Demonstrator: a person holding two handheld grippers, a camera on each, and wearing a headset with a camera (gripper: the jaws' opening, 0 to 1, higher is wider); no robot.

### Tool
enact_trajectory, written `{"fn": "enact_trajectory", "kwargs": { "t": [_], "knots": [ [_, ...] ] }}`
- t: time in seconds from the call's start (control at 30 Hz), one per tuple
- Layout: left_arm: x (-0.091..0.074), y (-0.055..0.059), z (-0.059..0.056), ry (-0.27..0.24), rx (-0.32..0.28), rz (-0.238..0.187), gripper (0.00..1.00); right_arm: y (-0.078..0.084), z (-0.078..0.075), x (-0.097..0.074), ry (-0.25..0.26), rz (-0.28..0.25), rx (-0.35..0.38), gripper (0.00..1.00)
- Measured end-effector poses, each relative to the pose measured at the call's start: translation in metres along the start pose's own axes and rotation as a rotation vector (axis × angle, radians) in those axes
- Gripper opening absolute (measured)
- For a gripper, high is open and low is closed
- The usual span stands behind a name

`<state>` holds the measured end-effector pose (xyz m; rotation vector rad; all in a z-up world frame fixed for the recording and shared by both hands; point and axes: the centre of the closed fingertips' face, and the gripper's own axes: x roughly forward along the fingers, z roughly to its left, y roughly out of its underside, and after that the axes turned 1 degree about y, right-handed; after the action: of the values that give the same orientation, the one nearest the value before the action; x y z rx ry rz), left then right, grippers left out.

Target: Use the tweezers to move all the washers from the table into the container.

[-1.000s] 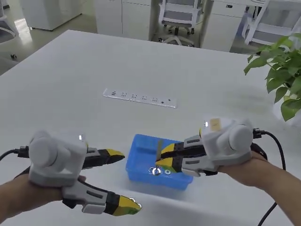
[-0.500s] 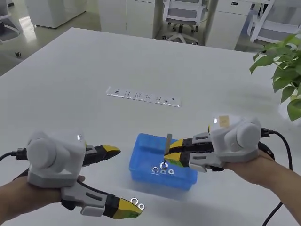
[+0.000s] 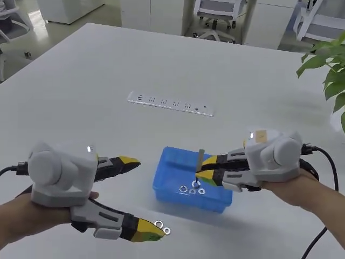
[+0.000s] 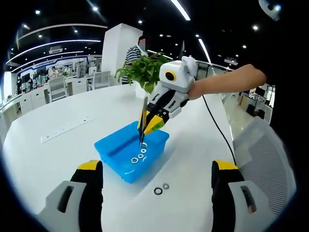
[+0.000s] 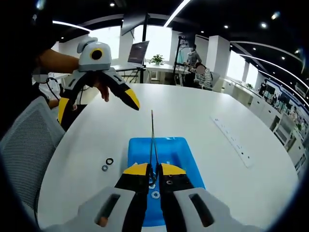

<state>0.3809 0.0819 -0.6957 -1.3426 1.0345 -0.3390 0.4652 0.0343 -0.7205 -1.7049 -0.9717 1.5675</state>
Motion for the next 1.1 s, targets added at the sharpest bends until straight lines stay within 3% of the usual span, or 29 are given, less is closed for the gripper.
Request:
{"fn": "enact_trajectory", "kwargs": {
  "t": [0.33,0.83,1.0,1.1],
  "knots": [
    [0.002,-0.007,0.0,-0.009,0.012,-0.006,0.97,0.014,-0.008,0.007,0.005,0.012,0.013,0.08],
    [0.014,-0.015,0.012,-0.005,0.031,-0.003,0.92,0.027,-0.009,0.015,-0.017,0.028,0.018,0.08],
    [0.02,-0.016,0.015,0.007,0.048,0.014,0.87,0.03,-0.008,0.017,-0.024,0.034,0.015,0.08],
    [0.024,-0.02,0.018,0.016,0.075,0.018,0.78,0.031,-0.005,0.018,-0.029,0.039,0.015,0.08]
  ]
}}
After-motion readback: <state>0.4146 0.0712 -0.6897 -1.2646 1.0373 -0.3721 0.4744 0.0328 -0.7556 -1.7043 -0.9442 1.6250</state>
